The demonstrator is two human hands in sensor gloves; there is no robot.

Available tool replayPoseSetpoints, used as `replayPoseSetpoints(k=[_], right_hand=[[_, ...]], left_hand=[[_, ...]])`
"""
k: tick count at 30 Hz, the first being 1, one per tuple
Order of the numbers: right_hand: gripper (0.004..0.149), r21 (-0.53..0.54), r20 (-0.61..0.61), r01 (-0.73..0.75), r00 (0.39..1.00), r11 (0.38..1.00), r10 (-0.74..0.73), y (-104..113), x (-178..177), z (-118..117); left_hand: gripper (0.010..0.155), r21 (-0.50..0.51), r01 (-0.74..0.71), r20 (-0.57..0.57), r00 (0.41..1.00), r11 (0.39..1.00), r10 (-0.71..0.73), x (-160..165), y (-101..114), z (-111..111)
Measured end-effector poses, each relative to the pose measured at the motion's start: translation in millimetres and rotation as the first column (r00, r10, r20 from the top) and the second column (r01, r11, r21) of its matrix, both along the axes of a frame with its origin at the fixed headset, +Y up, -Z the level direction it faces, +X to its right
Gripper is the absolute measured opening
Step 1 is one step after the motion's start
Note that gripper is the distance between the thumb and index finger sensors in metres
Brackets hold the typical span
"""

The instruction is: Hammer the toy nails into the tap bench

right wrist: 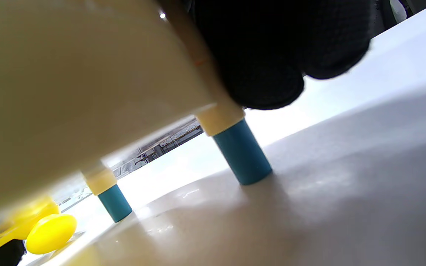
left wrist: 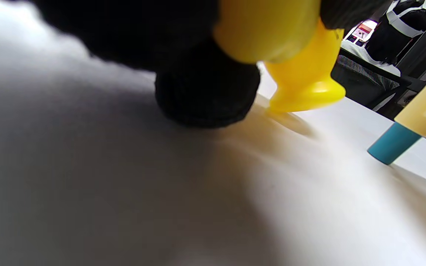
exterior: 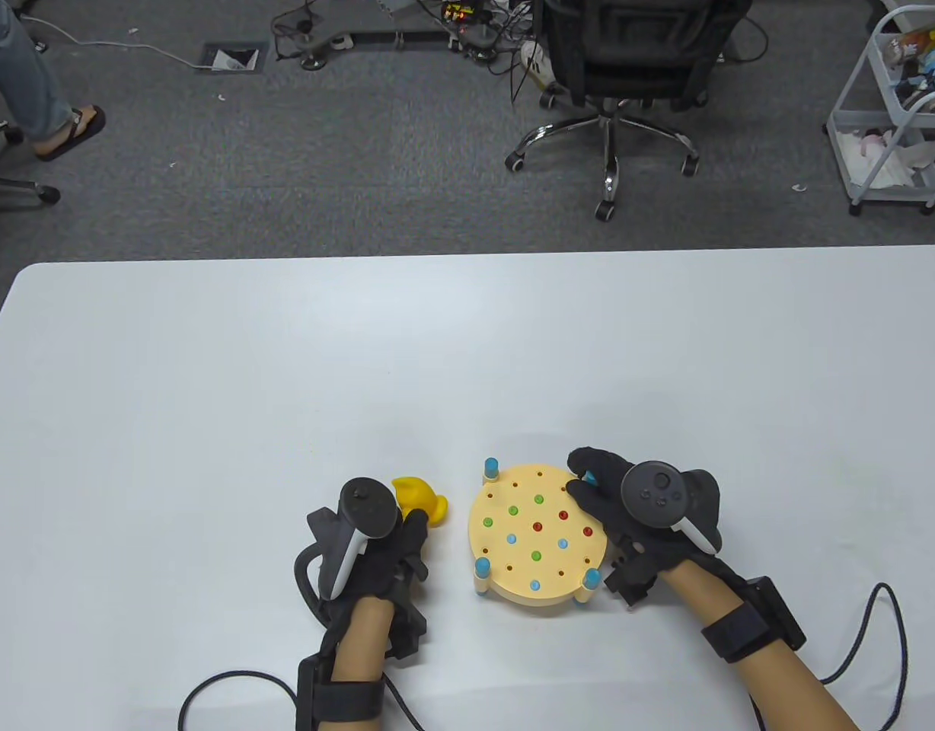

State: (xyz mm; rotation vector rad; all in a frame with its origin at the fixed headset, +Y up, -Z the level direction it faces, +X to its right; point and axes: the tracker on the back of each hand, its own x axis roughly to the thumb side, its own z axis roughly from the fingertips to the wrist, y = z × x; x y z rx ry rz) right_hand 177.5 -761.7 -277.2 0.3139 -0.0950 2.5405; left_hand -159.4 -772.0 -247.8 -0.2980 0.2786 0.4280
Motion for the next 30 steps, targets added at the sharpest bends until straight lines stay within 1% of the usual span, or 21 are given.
replayPoseSetpoints(k=[2,5,8,9,10,12,13,16,18,19,20,21,22,23,24,25,26,27,28,29,30], right_hand=[[0.053,-0.001,0.000,0.002,1.000,1.000,-0.002,-0.2,0.2,-0.1],[0.054,-0.003,-0.001,0.004,1.000,1.000,-0.004,-0.4,0.6,-0.2],[0.054,-0.003,0.000,0.004,1.000,1.000,-0.004,-0.5,0.8,-0.2],[0.055,-0.003,0.000,0.005,1.000,1.000,-0.005,-0.5,0.9,-0.2],[0.056,-0.004,0.000,0.005,1.000,1.000,-0.005,-0.6,1.0,-0.1],[0.057,-0.004,-0.001,0.008,1.000,1.000,-0.008,-0.7,1.1,-0.3],[0.058,-0.004,-0.002,0.009,1.000,1.000,-0.009,-0.7,1.2,-0.3],[0.063,0.005,-0.008,0.013,1.000,1.000,-0.013,0.8,3.2,0.6],[0.075,0.019,-0.013,0.018,1.000,1.000,-0.018,7.5,8.7,2.5],[0.078,0.043,-0.001,0.038,0.999,0.998,-0.038,14.7,15.1,4.1],[0.080,0.075,0.014,0.066,0.998,0.995,-0.067,24.2,23.3,5.4],[0.080,0.096,0.029,0.078,0.996,0.992,-0.081,30.9,29.0,6.6],[0.079,0.132,0.054,0.084,0.994,0.988,-0.092,42.0,38.0,9.5],[0.079,0.187,0.077,0.062,0.994,0.980,-0.077,52.7,46.9,14.0],[0.079,0.216,0.091,0.039,0.994,0.976,-0.060,57.4,50.9,17.0],[0.080,0.268,0.121,-0.031,0.993,0.963,-0.002,63.6,58.0,24.3],[0.081,0.310,0.156,-0.133,0.984,0.941,0.087,65.3,64.3,32.0],[0.083,0.328,0.184,-0.226,0.968,0.917,0.173,63.4,68.6,37.6],[0.085,0.325,0.212,-0.329,0.939,0.887,0.271,59.1,73.1,42.9],[0.088,0.287,0.226,-0.443,0.893,0.850,0.389,51.3,78.0,48.1],[0.091,0.253,0.228,-0.496,0.865,0.831,0.447,46.4,81.0,50.4]], left_hand=[[0.062,0.007,0.024,0.008,1.000,1.000,-0.024,2.4,0.9,0.3],[0.063,0.006,0.102,0.024,0.994,0.995,-0.102,7.3,2.8,1.3],[0.064,-0.003,0.263,0.035,0.964,0.965,-0.263,14.3,6.6,2.4],[0.065,-0.022,0.344,0.053,0.938,0.939,-0.343,17.4,7.5,2.6],[0.065,-0.044,0.449,0.077,0.892,0.892,-0.445,21.0,7.0,2.1],[0.062,-0.046,0.552,0.114,0.831,0.833,-0.544,24.8,6.1,-0.2],[0.062,-0.047,0.566,0.110,0.822,0.823,-0.559,25.4,5.6,-1.3],[0.063,-0.050,0.513,0.108,0.856,0.857,-0.506,23.7,6.6,-1.5],[0.065,-0.057,0.453,0.106,0.889,0.890,-0.445,16.4,15.0,-0.1],[0.065,-0.012,0.405,0.077,0.912,0.914,-0.403,10.6,25.1,2.8],[0.065,0.081,0.341,0.065,0.936,0.936,-0.347,4.0,39.3,7.5],[0.065,0.151,0.299,0.069,0.948,0.942,-0.312,-0.3,48.1,9.8],[0.065,0.273,0.237,0.068,0.962,0.932,-0.265,-6.5,62.0,14.6],[0.065,0.410,0.170,0.096,0.969,0.896,-0.228,-12.7,75.2,19.3],[0.066,0.468,0.145,0.109,0.969,0.872,-0.220,-15.2,80.2,21.8],[0.066,0.573,0.113,0.118,0.969,0.812,-0.218,-20.3,88.4,27.0],[0.067,0.638,0.110,0.101,0.969,0.762,-0.225,-24.2,93.2,31.2],[0.067,0.663,0.123,0.084,0.968,0.739,-0.236,-26.8,94.9,33.1],[0.069,0.655,0.148,0.069,0.965,0.741,-0.254,-28.6,94.8,33.5],[0.071,0.619,0.191,0.062,0.955,0.762,-0.290,-29.7,92.2,32.7],[0.074,0.581,0.235,0.068,0.940,0.779,-0.335,-30.9,89.3,32.7]])
